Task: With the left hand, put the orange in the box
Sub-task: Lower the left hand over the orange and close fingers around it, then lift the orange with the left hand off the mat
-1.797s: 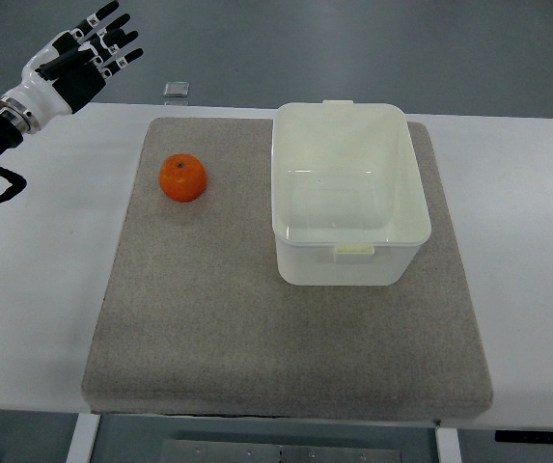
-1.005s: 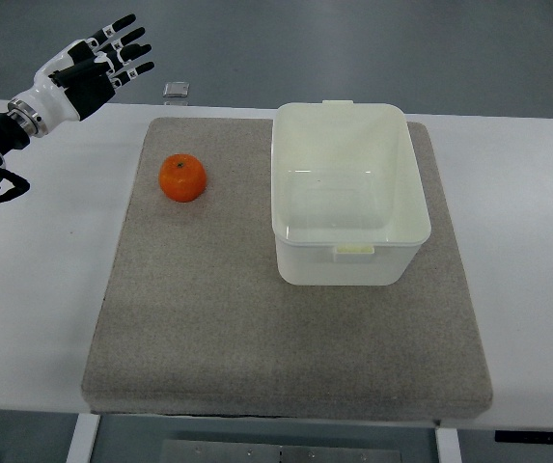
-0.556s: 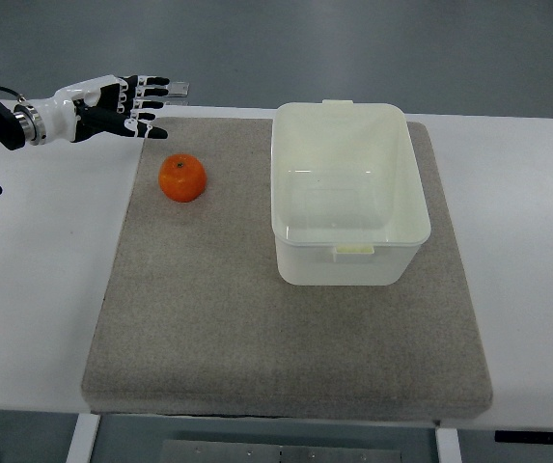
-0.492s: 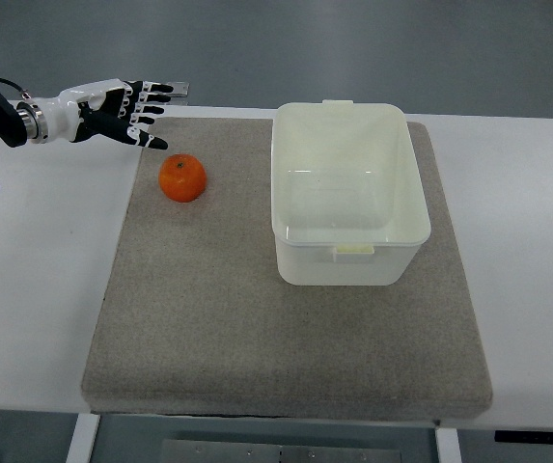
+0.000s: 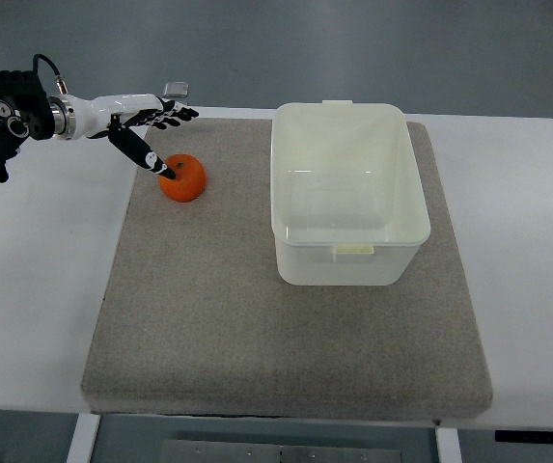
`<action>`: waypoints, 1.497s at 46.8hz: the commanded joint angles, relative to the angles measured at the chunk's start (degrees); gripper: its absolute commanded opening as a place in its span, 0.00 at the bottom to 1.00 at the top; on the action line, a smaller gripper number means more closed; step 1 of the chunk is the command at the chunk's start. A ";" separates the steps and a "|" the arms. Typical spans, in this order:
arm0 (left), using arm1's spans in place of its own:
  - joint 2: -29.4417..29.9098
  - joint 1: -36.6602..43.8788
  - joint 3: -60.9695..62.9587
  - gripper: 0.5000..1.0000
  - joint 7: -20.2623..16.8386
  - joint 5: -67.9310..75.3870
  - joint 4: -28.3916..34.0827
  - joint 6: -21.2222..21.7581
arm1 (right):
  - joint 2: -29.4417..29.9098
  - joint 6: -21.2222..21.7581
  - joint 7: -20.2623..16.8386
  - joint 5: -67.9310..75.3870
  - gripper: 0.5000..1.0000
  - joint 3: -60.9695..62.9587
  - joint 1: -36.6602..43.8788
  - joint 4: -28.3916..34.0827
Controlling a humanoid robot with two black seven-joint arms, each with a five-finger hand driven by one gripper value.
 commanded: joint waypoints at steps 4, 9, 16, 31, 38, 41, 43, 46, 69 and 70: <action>-0.02 0.48 2.09 0.98 -3.41 4.79 -1.82 1.78 | 0.00 0.00 0.00 0.00 0.85 0.07 0.00 -0.02; -0.02 0.57 7.98 0.98 -4.56 5.14 -2.44 7.22 | 0.00 0.00 0.00 0.00 0.85 0.07 0.00 -0.02; -0.37 0.65 11.33 0.98 -4.65 5.93 -2.44 14.08 | 0.00 0.00 0.00 0.00 0.85 -0.01 0.00 -0.02; -0.64 0.74 12.03 0.88 -4.65 10.59 -2.44 15.23 | 0.00 0.00 0.00 0.00 0.85 -0.01 0.00 -0.02; -0.72 0.74 12.39 0.64 -4.65 12.52 -2.44 15.23 | 0.00 0.00 0.00 0.00 0.85 0.07 0.00 -0.02; -0.72 0.74 12.47 0.44 -4.65 12.87 -2.35 15.23 | 0.00 0.00 0.00 0.00 0.85 -0.01 0.00 -0.02; -0.72 0.74 12.47 0.32 -4.65 13.05 -2.35 15.23 | 0.00 0.00 0.00 0.00 0.85 -0.01 0.00 -0.02; -0.72 0.57 12.47 0.12 -4.65 13.49 -2.35 15.23 | 0.00 0.00 0.00 0.00 0.85 -0.01 0.00 -0.02; 1.21 -6.11 11.86 0.00 -4.74 12.52 -4.55 13.92 | 0.00 0.00 0.00 0.00 0.85 -0.01 0.00 -0.02; 1.38 -6.72 11.77 0.00 -4.74 12.26 -4.55 13.48 | 0.00 0.00 0.00 0.00 0.85 -0.01 0.00 -0.02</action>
